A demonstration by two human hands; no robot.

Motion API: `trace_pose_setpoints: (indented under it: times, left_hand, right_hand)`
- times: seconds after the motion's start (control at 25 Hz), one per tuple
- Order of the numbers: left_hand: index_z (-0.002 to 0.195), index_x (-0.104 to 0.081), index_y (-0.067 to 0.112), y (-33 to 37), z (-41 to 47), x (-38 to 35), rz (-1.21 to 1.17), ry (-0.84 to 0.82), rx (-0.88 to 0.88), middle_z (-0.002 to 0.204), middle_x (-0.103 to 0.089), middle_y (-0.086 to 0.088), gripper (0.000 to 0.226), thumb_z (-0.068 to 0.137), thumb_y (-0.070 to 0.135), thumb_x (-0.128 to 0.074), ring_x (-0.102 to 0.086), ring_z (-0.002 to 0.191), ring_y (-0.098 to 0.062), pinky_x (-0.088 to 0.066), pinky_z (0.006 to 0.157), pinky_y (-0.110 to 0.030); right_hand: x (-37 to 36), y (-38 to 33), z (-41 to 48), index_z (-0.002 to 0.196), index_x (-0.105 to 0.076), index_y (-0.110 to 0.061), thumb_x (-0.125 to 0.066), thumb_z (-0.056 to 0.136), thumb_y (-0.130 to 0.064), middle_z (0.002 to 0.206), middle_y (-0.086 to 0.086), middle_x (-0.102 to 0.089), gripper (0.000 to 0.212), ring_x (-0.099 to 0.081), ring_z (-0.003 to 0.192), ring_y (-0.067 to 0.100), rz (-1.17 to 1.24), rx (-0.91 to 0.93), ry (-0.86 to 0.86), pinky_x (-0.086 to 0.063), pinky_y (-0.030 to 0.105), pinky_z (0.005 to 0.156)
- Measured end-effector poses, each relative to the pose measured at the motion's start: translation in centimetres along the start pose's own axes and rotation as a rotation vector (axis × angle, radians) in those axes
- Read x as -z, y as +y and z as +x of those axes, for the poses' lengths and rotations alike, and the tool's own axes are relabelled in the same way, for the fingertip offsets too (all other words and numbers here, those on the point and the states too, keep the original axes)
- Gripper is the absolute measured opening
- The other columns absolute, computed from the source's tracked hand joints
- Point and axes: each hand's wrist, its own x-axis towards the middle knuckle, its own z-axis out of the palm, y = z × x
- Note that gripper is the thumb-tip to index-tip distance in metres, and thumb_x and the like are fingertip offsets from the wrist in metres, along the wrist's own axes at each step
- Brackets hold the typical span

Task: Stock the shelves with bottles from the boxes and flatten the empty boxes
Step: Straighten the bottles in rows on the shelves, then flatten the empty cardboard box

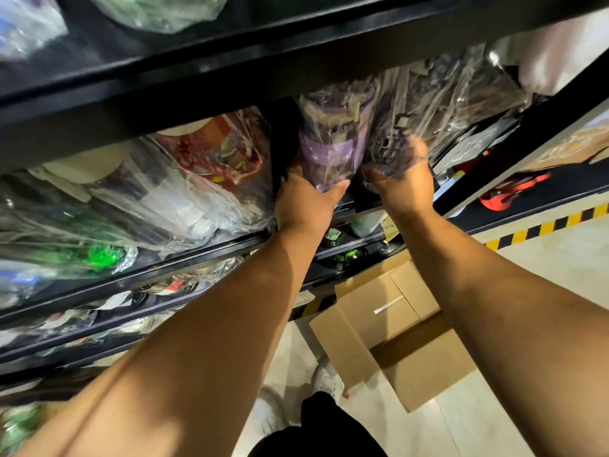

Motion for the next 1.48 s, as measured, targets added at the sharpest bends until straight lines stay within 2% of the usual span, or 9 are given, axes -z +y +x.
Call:
trace_pose_setpoints:
  times: [0.08,0.16,0.28,0.36,0.6,0.72,0.88,1.24,1.48]
  left_hand:
    - [0.124,-0.055,0.007,-0.2,0.1,0.0,0.008,-0.033,0.012,0.120,-0.067,-0.012,0.091,0.058,0.065,-0.081,-0.066,0.109,-0.031,-0.056,0.091,-0.043]
    - [0.132,-0.050,0.007,-0.2,-0.3,0.3,0.006,-0.065,-0.007,0.128,-0.064,-0.012,0.095,0.061,0.059,-0.084,-0.062,0.116,-0.031,-0.053,0.096,-0.042]
    - [0.151,-0.029,0.014,-1.0,-2.1,1.4,-0.018,-0.098,-0.028,0.148,-0.048,-0.010,0.098,0.075,0.039,-0.085,-0.049,0.133,-0.028,-0.044,0.108,-0.036]
    - [0.156,-0.018,0.023,-1.9,-4.9,2.7,0.007,-0.133,-0.036,0.157,-0.035,-0.007,0.102,0.078,0.040,-0.082,-0.041,0.140,-0.026,-0.040,0.111,-0.036]
    - [0.149,-0.039,0.022,-4.0,-15.7,6.9,0.269,-0.285,-0.296,0.153,-0.039,-0.005,0.079,0.083,0.042,-0.076,-0.041,0.138,-0.026,-0.039,0.111,-0.043]
    - [0.151,-0.036,0.022,-3.5,-20.1,7.4,0.349,-0.378,-0.403,0.159,-0.031,-0.002,0.081,0.084,0.047,-0.073,-0.031,0.144,-0.025,-0.033,0.115,-0.045]
    - [0.154,-0.028,0.026,-2.6,-23.2,5.6,0.465,-0.458,-0.502,0.163,-0.022,0.002,0.083,0.087,0.051,-0.068,-0.021,0.148,-0.021,-0.021,0.118,-0.036]
    - [0.154,-0.030,0.025,-1.1,-24.9,-10.7,0.557,-0.603,-0.421,0.161,-0.027,-0.001,0.084,0.084,0.052,-0.069,-0.025,0.146,-0.024,-0.025,0.118,-0.038]
    - [0.152,-0.027,0.019,-4.1,-22.8,-27.2,0.621,-0.649,-0.268,0.154,-0.038,-0.009,0.087,0.084,0.051,-0.071,-0.042,0.137,-0.030,-0.040,0.109,-0.049]
  right_hand:
    - [0.2,-0.3,-0.4,0.122,-0.051,-0.038,-0.087,0.058,-0.043,0.110,-0.014,-0.070,0.074,-0.067,0.102,0.005,0.022,-0.032,-0.001,-0.058,0.039,0.088]
    - [0.8,-0.8,-1.9,0.123,-0.047,-0.039,-0.086,0.056,-0.046,0.115,-0.013,-0.066,0.077,-0.064,0.108,0.010,0.024,-0.080,0.047,-0.054,0.041,0.093]
    - [2.3,-0.9,-5.5,0.137,-0.044,-0.028,-0.079,0.068,-0.050,0.135,0.002,-0.056,0.080,-0.053,0.123,0.027,-0.206,-0.120,0.073,-0.045,0.044,0.103]
    - [4.1,-1.2,-9.4,0.148,-0.037,-0.020,-0.077,0.079,-0.046,0.146,0.009,-0.045,0.084,-0.042,0.132,0.033,-0.376,-0.171,0.015,-0.038,0.043,0.109]
    - [11.3,-2.0,-23.3,0.151,-0.029,-0.029,-0.070,0.083,-0.051,0.157,0.005,-0.030,0.083,-0.031,0.139,0.032,-0.683,-0.215,-0.111,-0.033,0.041,0.110]
    - [14.2,-1.7,-28.3,0.153,-0.022,-0.032,-0.067,0.084,-0.054,0.159,0.004,-0.025,0.084,-0.030,0.139,0.033,-0.750,-0.294,-0.127,-0.034,0.044,0.109]
    - [17.1,1.2,-31.6,0.152,-0.026,-0.030,-0.070,0.082,-0.053,0.158,0.005,-0.026,0.086,-0.031,0.138,0.034,-0.718,-0.364,-0.109,-0.034,0.044,0.109]
    - [24.3,14.3,-26.6,0.153,-0.021,-0.029,-0.068,0.083,-0.054,0.157,0.007,-0.029,0.088,-0.030,0.139,0.033,-0.686,-0.478,-0.195,-0.033,0.042,0.111]
    - [27.2,29.7,-15.6,0.153,-0.024,-0.025,-0.068,0.083,-0.054,0.157,0.013,-0.027,0.088,-0.031,0.138,0.039,-0.695,-0.483,-0.353,-0.036,0.046,0.108]
